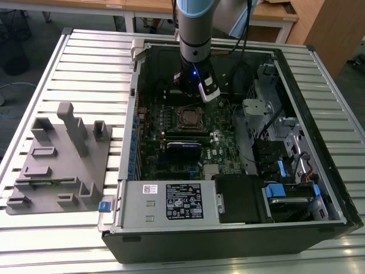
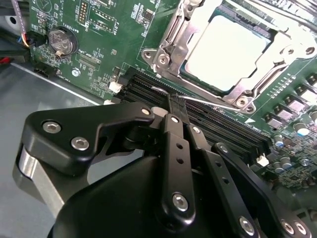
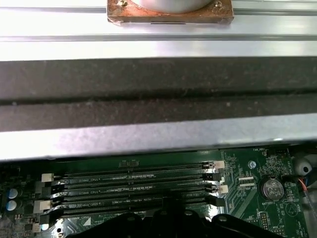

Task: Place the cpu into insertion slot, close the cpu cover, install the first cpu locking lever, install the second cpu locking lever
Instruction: 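Install the first cpu locking lever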

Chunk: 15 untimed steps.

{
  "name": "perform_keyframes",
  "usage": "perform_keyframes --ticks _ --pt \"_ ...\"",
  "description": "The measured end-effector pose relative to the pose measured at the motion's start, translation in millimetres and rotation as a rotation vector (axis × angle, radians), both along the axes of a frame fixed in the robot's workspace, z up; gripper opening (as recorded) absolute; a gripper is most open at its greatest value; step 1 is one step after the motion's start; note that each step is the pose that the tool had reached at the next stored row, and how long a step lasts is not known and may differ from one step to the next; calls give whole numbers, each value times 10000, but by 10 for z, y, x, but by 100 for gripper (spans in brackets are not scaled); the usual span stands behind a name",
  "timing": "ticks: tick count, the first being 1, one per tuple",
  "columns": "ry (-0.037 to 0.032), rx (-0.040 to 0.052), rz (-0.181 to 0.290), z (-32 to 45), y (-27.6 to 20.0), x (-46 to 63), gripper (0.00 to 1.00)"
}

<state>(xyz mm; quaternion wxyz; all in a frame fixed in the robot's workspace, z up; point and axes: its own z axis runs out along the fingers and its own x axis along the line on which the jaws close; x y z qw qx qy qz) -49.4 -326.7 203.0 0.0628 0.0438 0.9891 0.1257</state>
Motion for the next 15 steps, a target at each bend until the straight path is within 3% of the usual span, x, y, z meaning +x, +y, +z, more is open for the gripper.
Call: perform_keyframes --ticks 3,8,15 --pt "-83 0 1 -11 -2 -15 10" --pt "-131 -1 0 -20 -2 -43 10" --pt "-263 -1 0 -52 -7 -55 10"
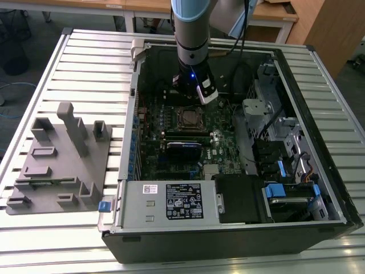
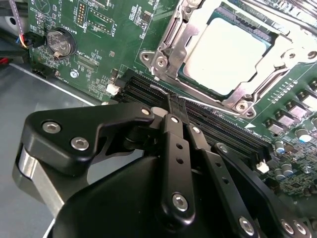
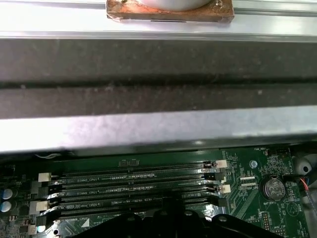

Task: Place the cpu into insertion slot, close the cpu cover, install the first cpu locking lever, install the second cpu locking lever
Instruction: 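Install the first cpu locking lever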

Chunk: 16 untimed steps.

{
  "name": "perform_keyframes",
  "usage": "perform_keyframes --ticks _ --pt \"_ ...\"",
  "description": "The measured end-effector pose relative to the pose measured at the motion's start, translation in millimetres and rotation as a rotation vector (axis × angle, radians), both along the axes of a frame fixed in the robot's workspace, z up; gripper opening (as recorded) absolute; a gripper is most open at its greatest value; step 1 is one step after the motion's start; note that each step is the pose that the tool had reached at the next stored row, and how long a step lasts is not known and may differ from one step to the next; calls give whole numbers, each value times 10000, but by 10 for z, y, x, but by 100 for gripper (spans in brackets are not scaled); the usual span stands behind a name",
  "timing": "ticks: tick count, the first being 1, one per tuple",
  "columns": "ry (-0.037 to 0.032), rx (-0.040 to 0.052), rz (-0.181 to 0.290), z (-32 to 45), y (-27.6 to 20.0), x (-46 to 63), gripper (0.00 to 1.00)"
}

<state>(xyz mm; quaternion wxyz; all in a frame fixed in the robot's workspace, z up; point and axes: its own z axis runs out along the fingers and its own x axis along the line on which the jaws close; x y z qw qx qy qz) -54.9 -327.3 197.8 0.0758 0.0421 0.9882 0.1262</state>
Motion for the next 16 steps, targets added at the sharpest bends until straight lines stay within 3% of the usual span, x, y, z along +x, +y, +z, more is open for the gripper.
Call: perform_keyframes --ticks 7,16 --pt "-102 0 1 -28 -1 -13 10" --pt "-173 -26 1 -46 0 -27 10"
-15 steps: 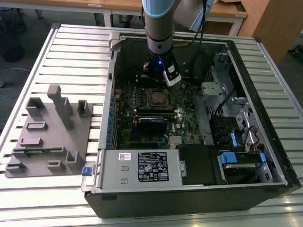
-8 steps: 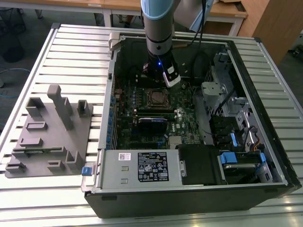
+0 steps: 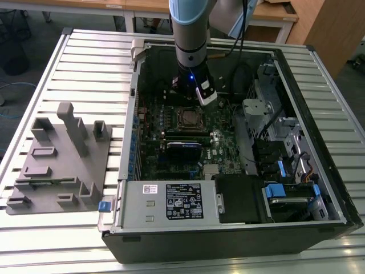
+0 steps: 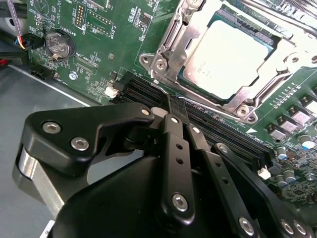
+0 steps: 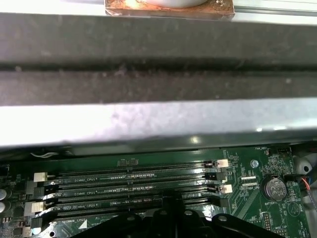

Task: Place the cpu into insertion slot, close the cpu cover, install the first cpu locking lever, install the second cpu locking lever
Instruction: 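Install the first cpu locking lever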

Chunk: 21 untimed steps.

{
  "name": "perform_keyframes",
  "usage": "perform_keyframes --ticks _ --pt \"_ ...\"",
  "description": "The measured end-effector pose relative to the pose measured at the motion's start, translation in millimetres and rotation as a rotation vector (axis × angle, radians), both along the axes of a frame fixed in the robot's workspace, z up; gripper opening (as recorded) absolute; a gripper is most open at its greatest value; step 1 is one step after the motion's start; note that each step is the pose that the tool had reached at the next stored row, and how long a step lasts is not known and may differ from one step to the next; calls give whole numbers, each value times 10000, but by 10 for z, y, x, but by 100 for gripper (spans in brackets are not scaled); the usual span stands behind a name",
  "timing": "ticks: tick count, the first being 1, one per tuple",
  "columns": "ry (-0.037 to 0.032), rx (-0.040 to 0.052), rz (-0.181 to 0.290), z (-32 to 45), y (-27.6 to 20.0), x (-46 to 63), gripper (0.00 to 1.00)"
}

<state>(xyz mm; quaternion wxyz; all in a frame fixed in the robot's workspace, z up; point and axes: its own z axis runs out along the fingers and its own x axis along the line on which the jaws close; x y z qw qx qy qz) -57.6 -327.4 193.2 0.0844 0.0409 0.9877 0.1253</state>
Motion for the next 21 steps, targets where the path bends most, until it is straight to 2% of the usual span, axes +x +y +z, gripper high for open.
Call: perform_keyframes --ticks 14,21 --pt "-102 -135 -1 -16 0 -9 10" --pt "-113 -143 0 -12 0 -11 10"
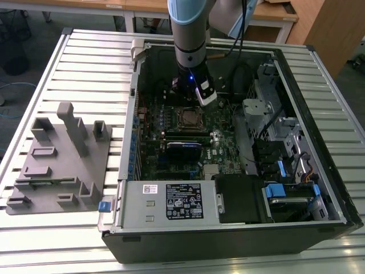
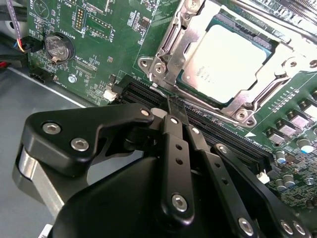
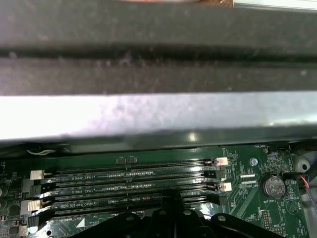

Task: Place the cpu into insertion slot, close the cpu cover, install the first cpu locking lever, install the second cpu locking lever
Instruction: 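Install the first cpu locking lever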

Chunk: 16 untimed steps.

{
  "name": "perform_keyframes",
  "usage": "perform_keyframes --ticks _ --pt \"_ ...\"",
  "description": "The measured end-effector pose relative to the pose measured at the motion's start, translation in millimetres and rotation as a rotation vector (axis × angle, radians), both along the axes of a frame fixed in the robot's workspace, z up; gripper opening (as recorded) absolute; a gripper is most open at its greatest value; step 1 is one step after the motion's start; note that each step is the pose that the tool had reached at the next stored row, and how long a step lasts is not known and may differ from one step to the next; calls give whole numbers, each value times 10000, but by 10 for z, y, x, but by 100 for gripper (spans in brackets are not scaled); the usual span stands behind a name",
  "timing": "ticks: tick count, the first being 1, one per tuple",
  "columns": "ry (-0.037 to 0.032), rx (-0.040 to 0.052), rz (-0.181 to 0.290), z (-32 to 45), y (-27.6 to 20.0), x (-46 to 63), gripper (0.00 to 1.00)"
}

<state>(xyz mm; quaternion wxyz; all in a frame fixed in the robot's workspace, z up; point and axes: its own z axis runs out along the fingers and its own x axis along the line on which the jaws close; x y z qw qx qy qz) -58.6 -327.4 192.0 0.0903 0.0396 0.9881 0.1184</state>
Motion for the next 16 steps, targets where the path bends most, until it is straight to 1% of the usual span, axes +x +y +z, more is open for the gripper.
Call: perform_keyframes --ticks 6,12,16 --pt "-1 2 0 40 8 0 10" --pt "-7 11 -34 44 10 -1 10" --pt "-8 10 -148 46 10 -1 10"
